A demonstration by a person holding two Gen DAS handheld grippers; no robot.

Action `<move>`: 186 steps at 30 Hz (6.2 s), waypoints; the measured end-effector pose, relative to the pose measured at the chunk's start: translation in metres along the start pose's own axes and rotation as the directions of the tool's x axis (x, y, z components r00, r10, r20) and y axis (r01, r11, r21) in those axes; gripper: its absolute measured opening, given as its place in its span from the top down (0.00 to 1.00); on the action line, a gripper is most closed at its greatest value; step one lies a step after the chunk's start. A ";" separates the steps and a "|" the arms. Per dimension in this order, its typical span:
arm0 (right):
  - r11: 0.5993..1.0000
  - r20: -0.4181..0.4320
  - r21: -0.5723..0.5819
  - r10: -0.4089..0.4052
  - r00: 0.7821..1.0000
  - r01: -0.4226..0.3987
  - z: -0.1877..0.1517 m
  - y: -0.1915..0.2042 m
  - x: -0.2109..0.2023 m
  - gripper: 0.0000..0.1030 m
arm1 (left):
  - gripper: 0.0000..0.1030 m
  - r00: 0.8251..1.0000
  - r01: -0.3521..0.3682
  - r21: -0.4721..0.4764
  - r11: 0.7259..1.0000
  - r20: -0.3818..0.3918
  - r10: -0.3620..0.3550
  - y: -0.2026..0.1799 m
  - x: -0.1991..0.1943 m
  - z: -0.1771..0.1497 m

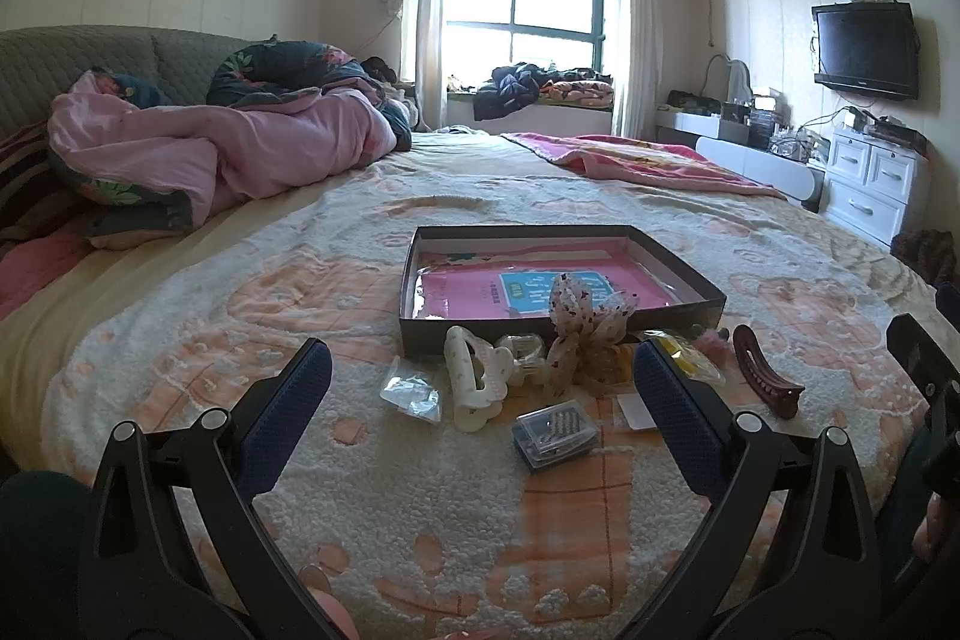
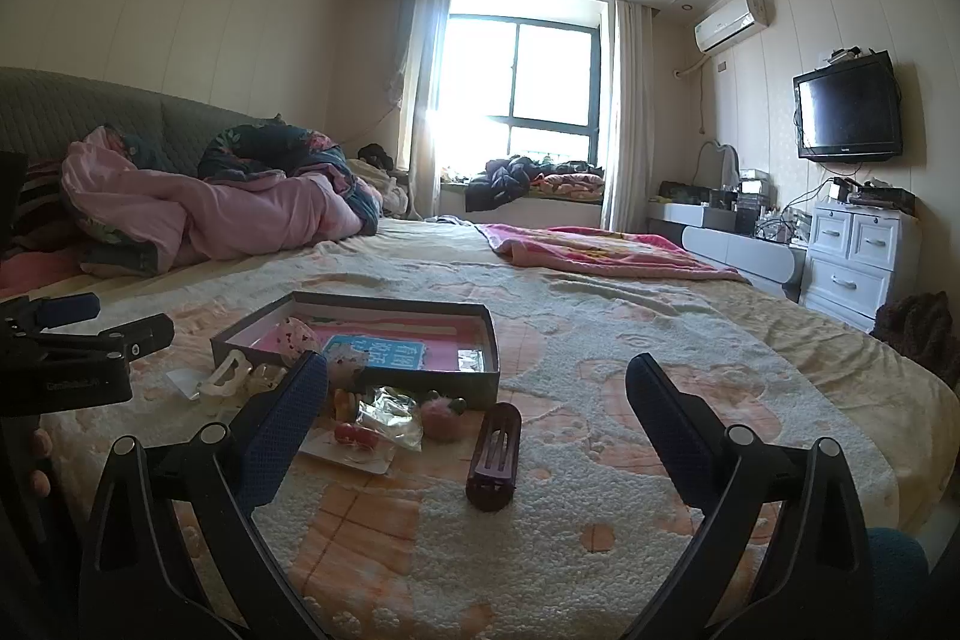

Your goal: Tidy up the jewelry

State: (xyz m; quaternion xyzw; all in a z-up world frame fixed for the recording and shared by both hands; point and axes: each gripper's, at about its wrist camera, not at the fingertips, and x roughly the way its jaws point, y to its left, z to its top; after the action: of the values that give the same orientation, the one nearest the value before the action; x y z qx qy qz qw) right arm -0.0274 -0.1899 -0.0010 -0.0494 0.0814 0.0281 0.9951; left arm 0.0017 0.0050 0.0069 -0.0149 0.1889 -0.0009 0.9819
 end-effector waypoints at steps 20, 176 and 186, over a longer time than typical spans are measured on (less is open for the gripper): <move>1.000 -0.021 -0.021 0.020 1.000 -0.021 -0.004 0.011 0.010 0.06 | 0.10 0.999 -0.026 -0.024 0.999 -0.026 0.026 0.011 0.003 0.001; 0.969 -0.436 0.204 0.218 0.873 -0.140 0.020 -0.003 0.271 0.37 | 0.47 0.914 0.119 -0.092 0.989 -0.379 -0.146 0.026 0.221 0.035; 0.972 -0.363 0.204 0.184 0.913 -0.115 0.033 -0.014 0.237 0.15 | 0.11 0.945 0.100 -0.087 0.991 -0.302 -0.122 0.029 0.193 0.044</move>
State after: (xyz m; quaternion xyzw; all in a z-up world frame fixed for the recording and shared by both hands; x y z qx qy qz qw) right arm 0.2118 -0.1886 -0.0068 0.0416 0.2780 0.0868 0.9557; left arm 0.1970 0.0334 -0.0246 -0.0597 0.3380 -0.0519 0.9378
